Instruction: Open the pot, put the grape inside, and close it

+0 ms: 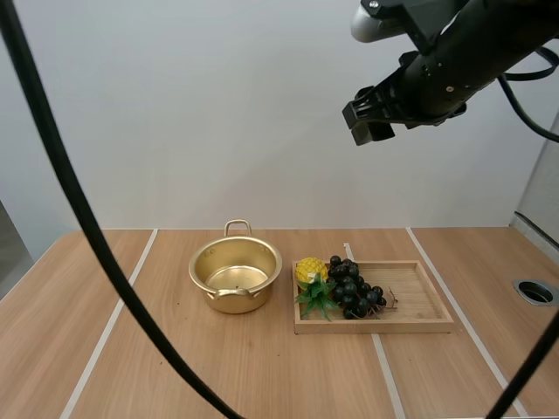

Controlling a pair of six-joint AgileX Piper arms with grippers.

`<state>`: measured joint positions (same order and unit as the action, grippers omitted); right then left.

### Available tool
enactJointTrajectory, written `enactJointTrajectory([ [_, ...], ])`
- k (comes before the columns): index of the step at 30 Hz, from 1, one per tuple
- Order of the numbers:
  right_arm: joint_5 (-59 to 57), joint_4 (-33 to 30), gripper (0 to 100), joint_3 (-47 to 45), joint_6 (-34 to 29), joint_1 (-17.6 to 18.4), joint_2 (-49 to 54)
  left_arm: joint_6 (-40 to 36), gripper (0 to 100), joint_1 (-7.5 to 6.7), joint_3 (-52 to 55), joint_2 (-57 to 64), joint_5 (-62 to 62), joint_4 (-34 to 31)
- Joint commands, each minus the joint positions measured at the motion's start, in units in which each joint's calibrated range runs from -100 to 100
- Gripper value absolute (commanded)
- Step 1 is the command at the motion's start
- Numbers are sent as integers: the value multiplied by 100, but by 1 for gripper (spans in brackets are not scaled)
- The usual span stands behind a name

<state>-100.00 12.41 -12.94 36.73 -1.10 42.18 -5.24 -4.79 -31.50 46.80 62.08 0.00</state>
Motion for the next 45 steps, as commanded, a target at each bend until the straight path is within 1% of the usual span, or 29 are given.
enactJointTrajectory([
  [1,0,10,100,37,179,3,-184,-95,0,-7,-51,18,-182,-65],
  [6,0,-46,100,-253,434,3,-517,-95,0,-7,-53,18,-182,-108],
  [16,0,-75,100,-2097,1218,3,-741,-63,0,-7,-53,18,-182,-154],
  [21,340,-64,100,-2642,1485,3,-879,-63,0,-7,-53,18,-182,-154],
  [29,1101,17,100,-2777,1701,3,-1595,-63,0,-7,-53,18,-182,-154],
  [38,1964,68,100,-2765,1733,3,-2296,-63,0,-7,-53,18,-182,-154],
  [45,2424,223,100,-2765,1839,3,-2726,-60,0,-7,-53,-5,-182,-154],
])
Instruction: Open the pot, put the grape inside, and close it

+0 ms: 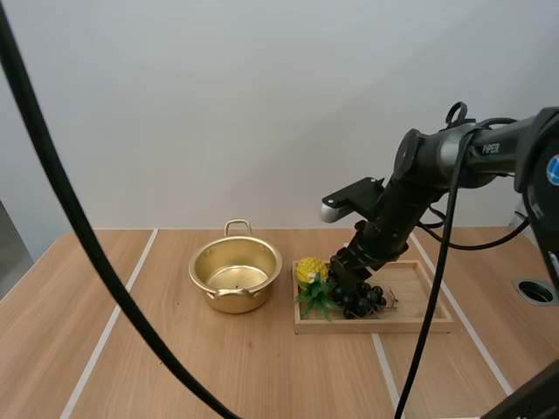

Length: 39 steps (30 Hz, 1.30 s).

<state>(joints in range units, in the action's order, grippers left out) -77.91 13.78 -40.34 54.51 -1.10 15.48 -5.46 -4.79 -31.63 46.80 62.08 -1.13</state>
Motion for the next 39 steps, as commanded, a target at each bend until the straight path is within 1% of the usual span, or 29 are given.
enactJointTrajectory([
  [1,273,86,100,-25,61,3,-107,-38,0,-7,-39,-17,-182,-41],
  [9,685,322,100,-15,185,10,-580,-38,0,-7,-39,-96,-182,-41],
  [24,1944,310,100,-15,281,26,-1524,77,0,-7,-39,-107,-182,-41],
  [34,2120,310,100,-15,325,26,-1689,77,0,-7,-39,-107,-182,-41],
  [35,2122,310,86,-15,325,26,-1689,77,0,-7,-39,-107,-182,-41],
  [36,2122,310,58,-15,325,26,-1689,77,0,-7,-39,-107,-182,-41],
  [37,2122,310,27,-15,325,26,-1689,77,0,-7,-39,-107,-182,-41],
  [38,2122,310,0,-15,325,26,-1677,77,0,-7,-39,-107,-182,-41],
  [39,2122,324,0,-15,303,26,-1677,77,0,-7,-39,-107,-182,-41],
])
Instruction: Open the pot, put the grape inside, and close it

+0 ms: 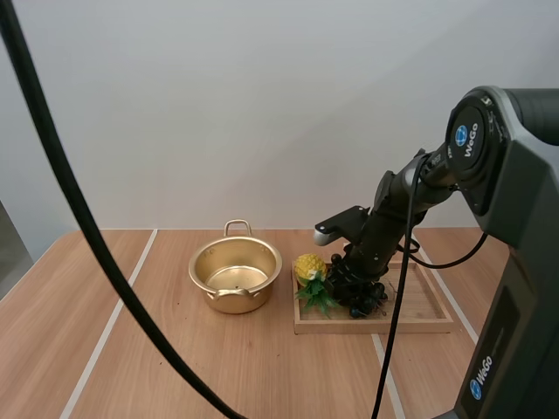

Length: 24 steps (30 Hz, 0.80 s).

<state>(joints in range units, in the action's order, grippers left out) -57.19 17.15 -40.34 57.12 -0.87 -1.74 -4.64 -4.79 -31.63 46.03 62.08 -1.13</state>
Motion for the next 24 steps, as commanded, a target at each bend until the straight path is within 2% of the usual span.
enactJointTrajectory([
  [1,51,-14,0,-15,29,2,44,-6,0,-7,-39,-29,-182,-41],
  [8,1,-25,0,-15,-68,2,528,103,0,-7,-39,-29,-182,-41],
  [18,-100,-198,0,-11,-121,2,2238,103,0,-7,-39,-29,-182,-41],
  [24,-674,-156,0,207,-121,2,3218,103,0,-7,-39,-29,-182,-41],
])
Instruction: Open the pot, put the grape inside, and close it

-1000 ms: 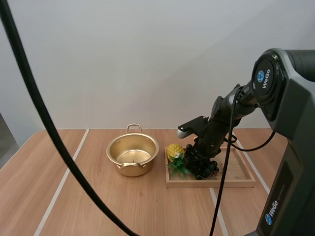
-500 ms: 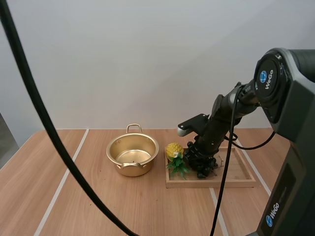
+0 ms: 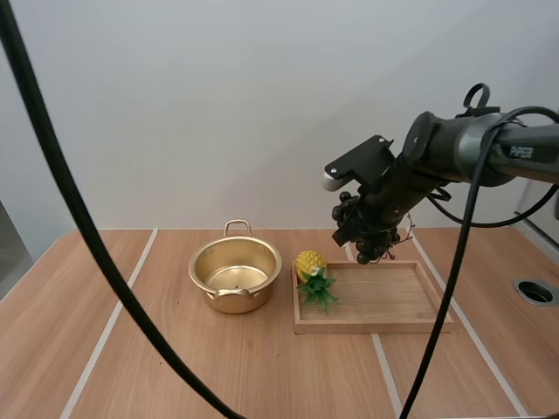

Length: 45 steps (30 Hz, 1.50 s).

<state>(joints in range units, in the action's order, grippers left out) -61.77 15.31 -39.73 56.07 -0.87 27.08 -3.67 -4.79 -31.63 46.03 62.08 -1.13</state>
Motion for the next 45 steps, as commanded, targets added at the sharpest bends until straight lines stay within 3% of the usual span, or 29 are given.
enactJointTrajectory([
  [1,-301,88,0,217,-15,2,494,6,0,-7,-39,-29,-182,-41],
  [11,-1118,803,0,1308,47,2,1171,6,0,-7,-39,-29,-182,6],
  [20,-1112,984,0,2488,211,2,1171,6,0,-7,-39,-17,-182,-6],
  [28,-1936,2114,0,2545,770,59,1148,6,0,-7,-39,-17,-207,-29],
  [34,-2015,1856,0,2550,518,734,994,6,0,-7,-39,-17,-287,-29],
  [41,-1488,461,0,2550,-681,1739,378,6,0,-7,-39,-17,-287,-29],
  [45,-1320,41,0,2550,-1096,2150,38,6,0,-7,-39,-17,-254,-40],
])
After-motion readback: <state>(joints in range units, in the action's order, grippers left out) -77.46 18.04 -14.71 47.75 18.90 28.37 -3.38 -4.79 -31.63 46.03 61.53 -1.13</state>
